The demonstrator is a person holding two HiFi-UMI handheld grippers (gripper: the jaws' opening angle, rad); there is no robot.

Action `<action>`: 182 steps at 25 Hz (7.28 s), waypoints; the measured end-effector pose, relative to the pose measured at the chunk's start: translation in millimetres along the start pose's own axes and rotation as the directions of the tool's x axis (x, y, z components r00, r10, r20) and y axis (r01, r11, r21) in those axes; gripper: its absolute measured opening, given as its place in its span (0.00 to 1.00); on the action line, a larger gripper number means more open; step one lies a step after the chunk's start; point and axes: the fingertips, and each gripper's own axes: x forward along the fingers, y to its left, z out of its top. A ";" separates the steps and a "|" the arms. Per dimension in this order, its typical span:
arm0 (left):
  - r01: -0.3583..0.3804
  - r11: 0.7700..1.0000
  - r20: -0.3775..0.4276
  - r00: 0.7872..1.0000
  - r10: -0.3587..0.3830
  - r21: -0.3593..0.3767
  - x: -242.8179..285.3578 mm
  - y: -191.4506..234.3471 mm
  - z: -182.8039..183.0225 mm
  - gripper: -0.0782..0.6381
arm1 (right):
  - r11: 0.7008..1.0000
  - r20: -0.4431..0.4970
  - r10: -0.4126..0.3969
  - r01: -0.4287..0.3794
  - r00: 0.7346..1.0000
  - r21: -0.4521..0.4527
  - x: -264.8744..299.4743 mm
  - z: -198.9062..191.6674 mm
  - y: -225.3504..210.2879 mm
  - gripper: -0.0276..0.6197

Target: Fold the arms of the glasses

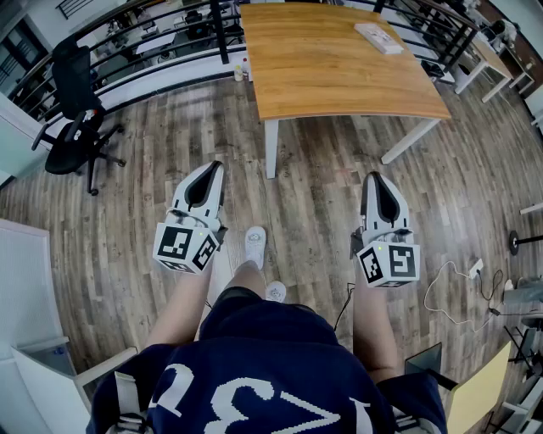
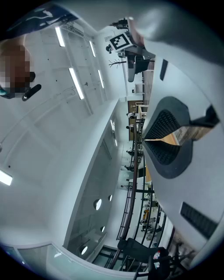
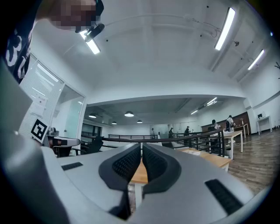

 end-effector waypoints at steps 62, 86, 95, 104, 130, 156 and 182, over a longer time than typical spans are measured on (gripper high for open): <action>0.034 0.999 0.014 0.999 -0.034 -0.036 448.9 185.1 -18.4 0.14 | 1.000 0.048 0.009 -0.010 0.999 0.019 420.6 0.6 -195.0 0.10; -0.041 0.999 0.005 0.999 0.041 -0.018 582.3 216.8 -27.4 0.14 | 0.995 0.062 0.092 -0.094 0.994 0.035 570.2 -12.7 -282.5 0.10; -0.042 0.998 -0.017 0.999 0.041 -0.039 613.1 240.8 -43.1 0.14 | 0.992 -0.003 0.122 -0.122 0.993 -0.031 615.1 -41.3 -276.1 0.10; -0.117 0.990 -0.058 0.992 0.113 -0.076 632.2 247.7 -77.9 0.14 | 0.957 -0.229 0.241 -0.270 0.943 -0.104 657.8 -121.8 -276.5 0.10; -0.224 0.970 -0.179 0.962 0.204 -0.098 628.7 262.1 -129.1 0.14 | 0.272 -0.725 0.067 -0.712 0.685 -0.647 701.2 -374.6 -249.6 0.16; 0.041 0.961 -0.174 0.980 -0.092 -0.274 649.2 220.1 -113.4 0.14 | 0.173 -0.504 0.345 -0.581 0.792 -0.795 637.7 -197.1 -190.5 0.09; 0.367 0.590 -0.129 0.763 -0.633 -0.720 652.0 153.5 -110.3 0.18 | 0.018 -0.369 0.488 -0.432 0.791 -0.902 582.7 -145.9 -125.3 0.09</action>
